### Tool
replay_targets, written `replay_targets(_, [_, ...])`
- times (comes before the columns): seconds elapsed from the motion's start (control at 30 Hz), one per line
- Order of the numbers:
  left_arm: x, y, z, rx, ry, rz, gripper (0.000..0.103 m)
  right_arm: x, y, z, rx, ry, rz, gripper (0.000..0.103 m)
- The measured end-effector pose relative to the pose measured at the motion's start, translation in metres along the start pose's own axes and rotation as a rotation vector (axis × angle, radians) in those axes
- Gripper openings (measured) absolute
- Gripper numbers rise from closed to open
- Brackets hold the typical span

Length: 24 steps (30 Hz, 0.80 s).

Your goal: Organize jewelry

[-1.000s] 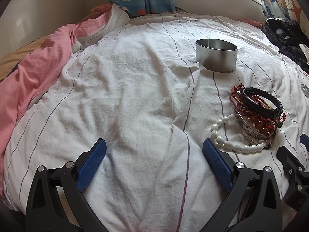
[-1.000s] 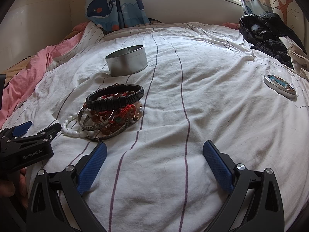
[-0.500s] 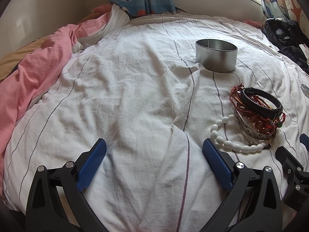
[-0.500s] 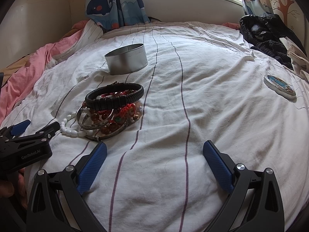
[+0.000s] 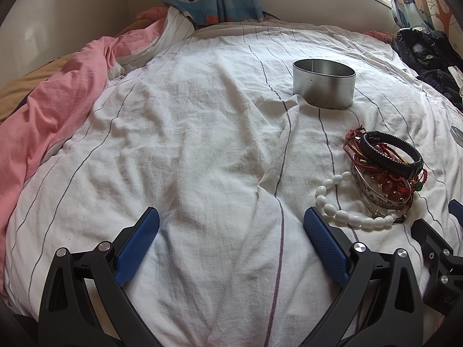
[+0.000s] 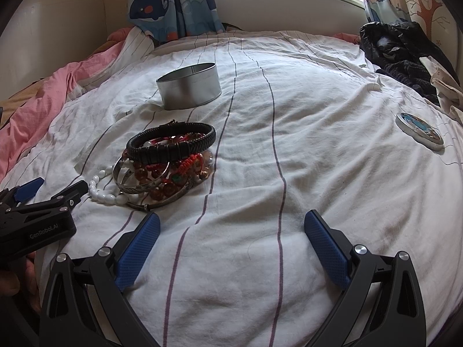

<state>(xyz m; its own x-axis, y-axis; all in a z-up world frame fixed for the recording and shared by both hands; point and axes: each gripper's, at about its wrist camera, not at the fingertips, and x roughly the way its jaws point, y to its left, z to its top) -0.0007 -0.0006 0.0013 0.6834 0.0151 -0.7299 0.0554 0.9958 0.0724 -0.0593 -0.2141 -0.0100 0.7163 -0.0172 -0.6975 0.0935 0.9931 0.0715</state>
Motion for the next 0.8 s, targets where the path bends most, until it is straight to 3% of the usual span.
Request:
replay_targets(0.43, [-0.005,0.002,0.005,-0.004,-0.018,-0.014,0.096,0.002,0.000,0.002,-0.002,0.003,-0.001,0.096])
replay_targets(0.8, [-0.010,-0.007,0.000,0.026,-0.047,0.032,0.096,0.002,-0.001,0.002,-0.002,0.005,0.000,0.096])
